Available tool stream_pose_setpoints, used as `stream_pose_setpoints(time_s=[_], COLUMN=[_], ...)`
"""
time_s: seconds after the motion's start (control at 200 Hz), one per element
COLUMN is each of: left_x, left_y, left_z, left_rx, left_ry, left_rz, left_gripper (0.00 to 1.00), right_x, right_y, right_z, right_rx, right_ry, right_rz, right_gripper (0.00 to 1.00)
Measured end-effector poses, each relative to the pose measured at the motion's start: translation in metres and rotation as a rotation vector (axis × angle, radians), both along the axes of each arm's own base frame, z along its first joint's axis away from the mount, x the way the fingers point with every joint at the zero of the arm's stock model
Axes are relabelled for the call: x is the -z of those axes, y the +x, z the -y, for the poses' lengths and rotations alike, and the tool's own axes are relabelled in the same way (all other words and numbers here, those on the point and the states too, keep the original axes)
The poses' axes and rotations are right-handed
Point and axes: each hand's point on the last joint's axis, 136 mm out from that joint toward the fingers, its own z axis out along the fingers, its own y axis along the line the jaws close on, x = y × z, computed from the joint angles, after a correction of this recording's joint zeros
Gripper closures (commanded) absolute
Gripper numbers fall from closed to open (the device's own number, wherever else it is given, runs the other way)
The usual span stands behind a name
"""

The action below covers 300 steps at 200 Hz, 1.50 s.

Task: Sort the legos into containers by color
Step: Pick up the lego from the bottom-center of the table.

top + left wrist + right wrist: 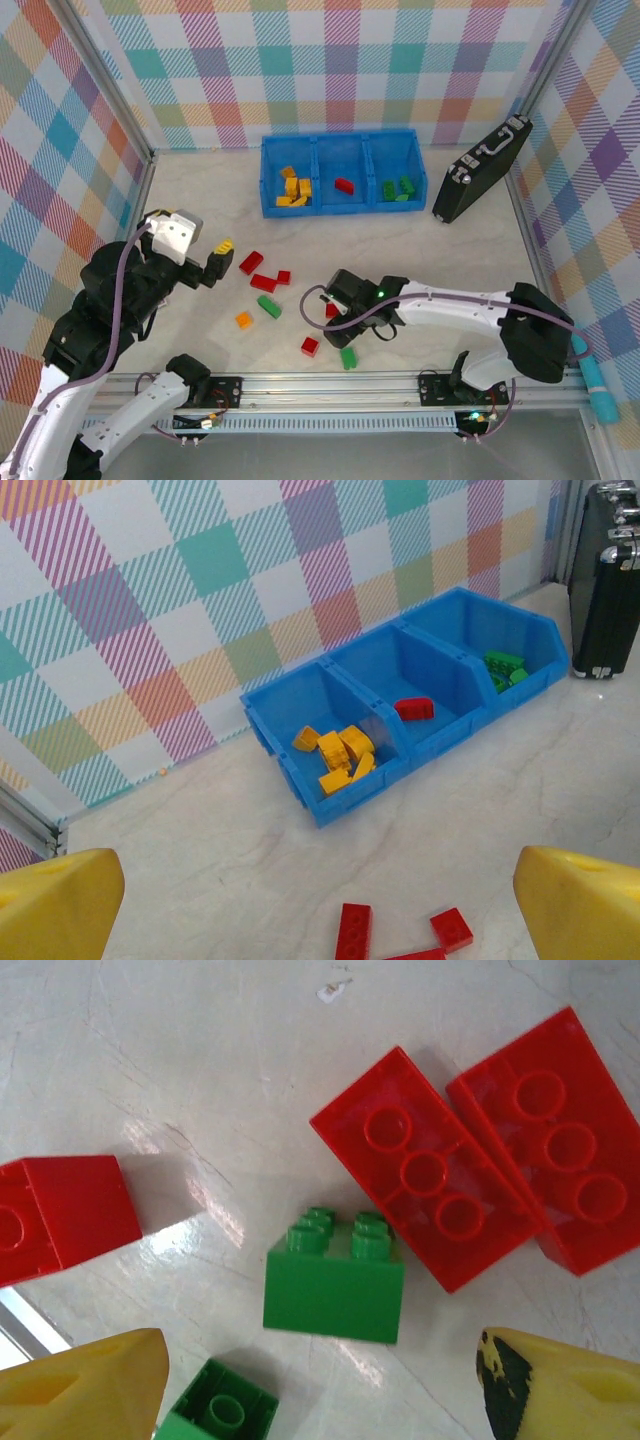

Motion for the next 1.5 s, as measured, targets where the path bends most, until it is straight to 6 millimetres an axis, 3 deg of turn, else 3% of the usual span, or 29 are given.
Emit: stream_pose_setpoints(time_s=[0.33, 0.71, 0.925, 1.185, 1.335, 1.5], left_x=[-0.002, -0.001, -0.001, 0.002, 0.0, 0.001], left_y=[-0.002, -0.002, -0.001, 0.001, 0.002, 0.004], left_z=[-0.002, -0.003, -0.003, -0.004, -0.005, -0.005], left_rx=[-0.007, -0.015, -0.012, -0.024, -0.03, -0.035], left_ry=[0.001, 0.014, 0.028, 0.041, 0.041, 0.054], left_rz=[0.012, 0.015, 0.022, 0.021, 0.033, 0.032], left_gripper=[0.0, 0.0, 0.0, 0.0, 0.0, 0.0], right_x=[0.016, 0.022, 0.024, 0.021, -0.003, -0.068], right_y=[0.001, 0.006, 0.009, 0.014, 0.039, 0.102], right_z=[-0.002, -0.01, -0.014, -0.009, 0.006, 0.027], right_rx=[-0.03, -0.038, -0.034, -0.019, 0.057, 0.184], right_ry=[-0.053, -0.062, -0.071, -0.084, -0.04, 0.086], right_rz=[-0.014, -0.012, -0.009, -0.011, 0.005, 0.122], right_gripper=[0.37, 0.47, 0.65, 0.69, 0.69, 0.68])
